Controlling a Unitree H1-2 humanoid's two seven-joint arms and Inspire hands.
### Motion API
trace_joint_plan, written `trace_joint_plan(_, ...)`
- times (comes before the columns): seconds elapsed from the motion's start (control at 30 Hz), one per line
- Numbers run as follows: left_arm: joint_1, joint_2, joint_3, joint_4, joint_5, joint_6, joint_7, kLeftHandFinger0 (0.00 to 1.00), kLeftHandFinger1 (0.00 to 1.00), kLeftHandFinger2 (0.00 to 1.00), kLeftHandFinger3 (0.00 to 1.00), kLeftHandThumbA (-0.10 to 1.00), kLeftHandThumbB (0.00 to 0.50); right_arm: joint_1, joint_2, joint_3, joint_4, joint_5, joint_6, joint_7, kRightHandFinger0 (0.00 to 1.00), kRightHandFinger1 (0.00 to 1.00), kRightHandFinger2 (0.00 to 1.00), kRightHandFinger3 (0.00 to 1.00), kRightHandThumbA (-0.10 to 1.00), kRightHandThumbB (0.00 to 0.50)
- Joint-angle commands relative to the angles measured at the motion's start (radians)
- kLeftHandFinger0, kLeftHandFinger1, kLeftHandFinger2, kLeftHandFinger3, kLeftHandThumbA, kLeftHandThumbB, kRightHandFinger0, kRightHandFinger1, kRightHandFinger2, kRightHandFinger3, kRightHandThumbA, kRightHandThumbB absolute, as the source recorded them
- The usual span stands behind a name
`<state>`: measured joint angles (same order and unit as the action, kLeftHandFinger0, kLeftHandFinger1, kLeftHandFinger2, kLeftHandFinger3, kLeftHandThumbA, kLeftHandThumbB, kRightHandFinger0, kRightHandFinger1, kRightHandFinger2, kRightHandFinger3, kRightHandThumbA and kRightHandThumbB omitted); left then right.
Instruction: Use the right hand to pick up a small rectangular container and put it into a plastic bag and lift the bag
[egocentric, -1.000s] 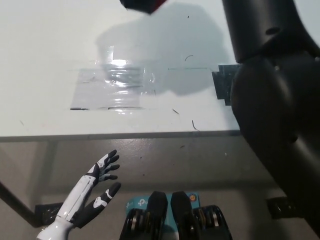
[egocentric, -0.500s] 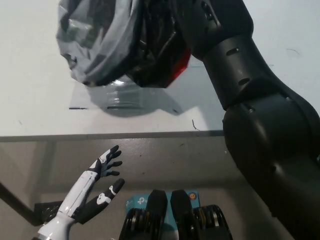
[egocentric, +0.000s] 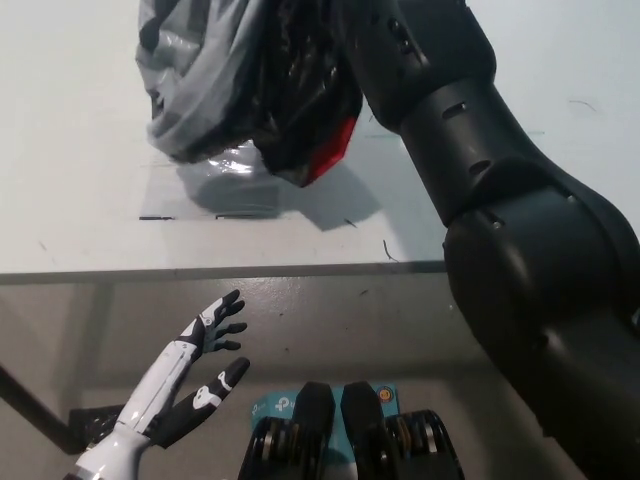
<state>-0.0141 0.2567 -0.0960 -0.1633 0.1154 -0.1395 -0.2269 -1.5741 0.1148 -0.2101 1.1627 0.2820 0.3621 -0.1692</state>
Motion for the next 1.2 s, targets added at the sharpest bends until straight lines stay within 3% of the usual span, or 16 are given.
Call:
trace_joint_plan(0.0,-0.013,0.016,-0.002,-0.029,0.002,-0.005,-0.009,0.81,0.86,1.0,1.0,0.83,0.218,-0.041,0.007,-0.021,0.022,0.014,-0.125,0.025,0.0,0.23,0.66,0.91,-0.1,0.158)
trace_joint_plan(0.07,-0.016,0.016,-0.004,-0.028,0.003,-0.007,-0.009,0.8,0.86,1.0,1.0,0.83,0.225,-0.028,0.003,-0.022,0.047,0.012,-0.15,0.041,0.0,0.23,0.66,0.7,-0.1,0.152)
trace_joint_plan(0.1,-0.017,0.015,-0.003,-0.029,0.002,-0.005,-0.009,0.8,0.86,1.0,1.0,0.83,0.233,-0.025,0.002,-0.018,0.058,0.007,-0.154,0.04,0.0,0.22,0.65,0.51,-0.1,0.149)
trace_joint_plan(0.13,-0.019,0.015,-0.003,-0.03,0.0,-0.002,-0.009,0.8,0.86,1.0,1.0,0.83,0.235,-0.023,-0.001,-0.014,0.072,0.001,-0.16,0.04,0.0,0.22,0.65,0.45,-0.1,0.15)
trace_joint_plan(0.17,-0.021,0.017,-0.003,-0.033,0.001,0.001,-0.01,0.8,0.86,1.0,1.0,0.84,0.238,-0.018,-0.003,-0.014,0.092,-0.002,-0.164,0.031,0.0,0.24,0.69,1.0,-0.1,0.12)
trace_joint_plan(0.3,-0.022,0.018,-0.006,-0.036,0.008,0.001,-0.01,0.8,0.86,0.99,1.0,0.84,0.239,0.005,-0.008,-0.033,0.142,0.014,-0.193,0.03,0.0,0.27,0.74,1.0,-0.1,0.107)
trace_joint_plan(0.4,-0.024,0.014,-0.008,-0.035,0.004,-0.004,-0.01,0.8,0.85,0.98,1.0,0.84,0.248,0.032,-0.017,-0.024,0.168,-0.002,-0.211,0.046,0.0,0.26,0.71,1.0,-0.1,0.175)
trace_joint_plan(0.43,-0.026,0.014,-0.008,-0.035,0.002,-0.004,-0.01,0.8,0.85,0.98,1.0,0.84,0.248,0.035,-0.021,-0.011,0.174,-0.016,-0.205,0.045,0.13,0.39,0.84,0.97,-0.07,0.226)
trace_joint_plan(0.47,-0.029,0.014,-0.007,-0.034,0.0,-0.004,-0.01,0.8,0.85,0.98,1.0,0.84,0.248,0.035,-0.026,0.004,0.181,-0.032,-0.198,0.042,0.13,0.36,0.73,0.88,-0.05,0.226)
trace_joint_plan(0.5,-0.03,0.017,-0.006,-0.032,0.0,-0.009,-0.01,0.79,0.84,0.96,1.0,0.84,0.246,0.037,-0.038,0.032,0.189,-0.055,-0.178,0.083,0.72,0.96,1.0,1.0,0.24,0.307)
trace_joint_plan(0.57,-0.03,0.019,-0.006,-0.03,0.002,-0.015,-0.01,0.78,0.83,0.96,1.0,0.84,0.247,0.042,-0.054,0.073,0.195,-0.083,-0.158,0.154,1.0,1.0,1.0,1.0,0.41,0.339)
trace_joint_plan(0.6,-0.028,0.021,-0.008,-0.029,0.007,-0.02,-0.01,0.77,0.83,0.95,1.0,0.84,0.252,0.048,-0.07,0.117,0.199,-0.117,-0.164,0.188,1.0,1.0,1.0,1.0,0.48,0.379)
trace_joint_plan(0.7,-0.005,0.024,-0.017,-0.036,0.016,-0.036,-0.012,0.77,0.82,0.94,1.0,0.85,0.245,0.075,-0.091,0.167,0.197,-0.136,-0.167,0.215,1.0,1.0,1.0,1.0,0.54,0.458)
trace_joint_plan(0.8,0.01,0.028,-0.022,-0.044,0.021,-0.03,-0.014,0.77,0.81,0.92,1.0,0.87,0.25,0.088,-0.105,0.198,0.189,-0.153,-0.159,0.231,1.0,1.0,1.0,1.0,0.55,0.462)
trace_joint_plan(1.03,0.003,0.025,-0.02,-0.038,0.013,-0.021,-0.01,0.78,0.86,0.99,1.0,0.83,0.245,0.067,-0.155,0.314,0.167,-0.233,-0.133,0.282,1.0,1.0,1.0,1.0,0.77,0.44)
trace_joint_plan(1.17,0.002,0.021,-0.014,-0.037,0.01,-0.02,-0.004,0.81,0.9,1.0,1.0,0.82,0.247,0.05,-0.17,0.324,0.161,-0.234,-0.111,0.288,1.0,1.0,1.0,1.0,0.75,0.436)
